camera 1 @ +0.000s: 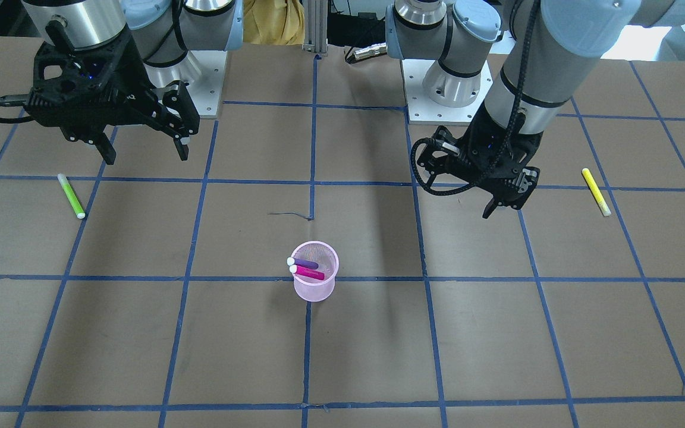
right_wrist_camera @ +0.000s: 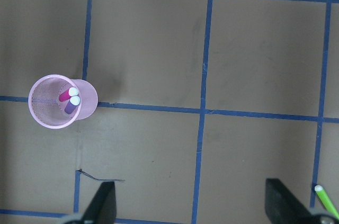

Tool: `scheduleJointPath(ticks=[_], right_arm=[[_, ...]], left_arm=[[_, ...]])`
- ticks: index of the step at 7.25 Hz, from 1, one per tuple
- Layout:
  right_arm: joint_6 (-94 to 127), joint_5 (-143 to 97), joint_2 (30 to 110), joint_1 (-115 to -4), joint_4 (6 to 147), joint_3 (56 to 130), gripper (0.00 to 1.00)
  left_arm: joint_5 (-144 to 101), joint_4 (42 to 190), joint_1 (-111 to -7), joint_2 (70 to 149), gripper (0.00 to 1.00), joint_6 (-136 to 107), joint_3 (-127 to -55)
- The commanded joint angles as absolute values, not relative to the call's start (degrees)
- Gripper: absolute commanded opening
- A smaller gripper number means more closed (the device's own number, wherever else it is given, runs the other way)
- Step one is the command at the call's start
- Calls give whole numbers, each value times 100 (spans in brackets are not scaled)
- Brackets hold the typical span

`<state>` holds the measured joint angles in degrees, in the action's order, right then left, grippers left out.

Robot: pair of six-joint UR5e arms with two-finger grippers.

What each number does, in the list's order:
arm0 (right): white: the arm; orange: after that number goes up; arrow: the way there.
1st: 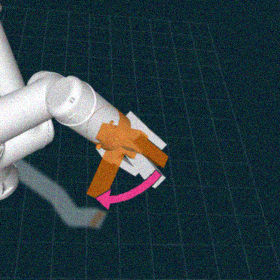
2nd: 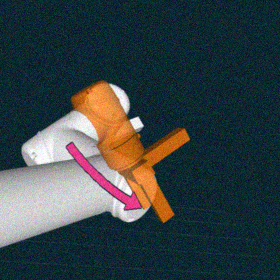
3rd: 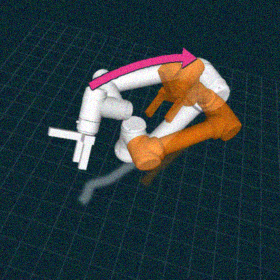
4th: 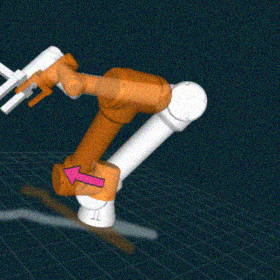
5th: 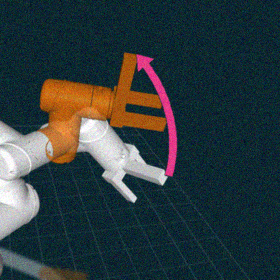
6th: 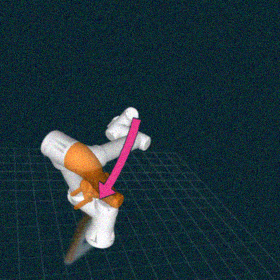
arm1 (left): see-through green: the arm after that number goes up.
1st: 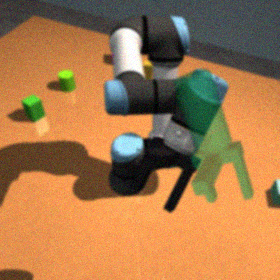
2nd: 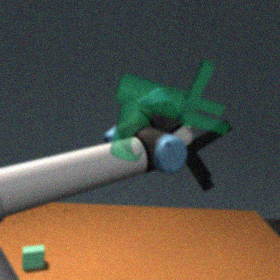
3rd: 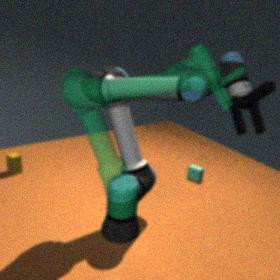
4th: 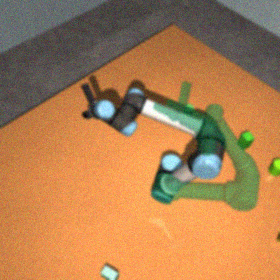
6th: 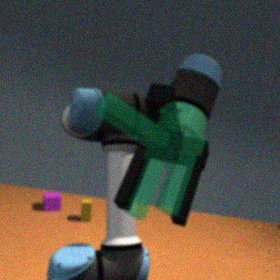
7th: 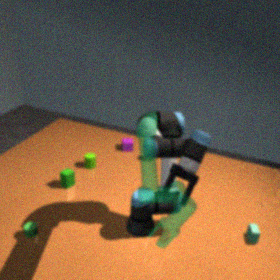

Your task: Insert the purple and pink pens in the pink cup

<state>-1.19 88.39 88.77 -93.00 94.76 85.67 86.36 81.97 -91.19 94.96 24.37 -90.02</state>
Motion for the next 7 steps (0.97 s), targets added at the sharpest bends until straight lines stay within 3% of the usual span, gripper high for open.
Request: scheduleJointPath(ticks=[1,7], right_arm=[[-88,8850,8894,-9299,9475,8569,100],[-79,8851,8886,-9255,9475,8578,100]], left_arm=[[9156,8455,-9386,9387,100,1577,-8869],[9062,9263,-8771,9404,100,391,-8332]])
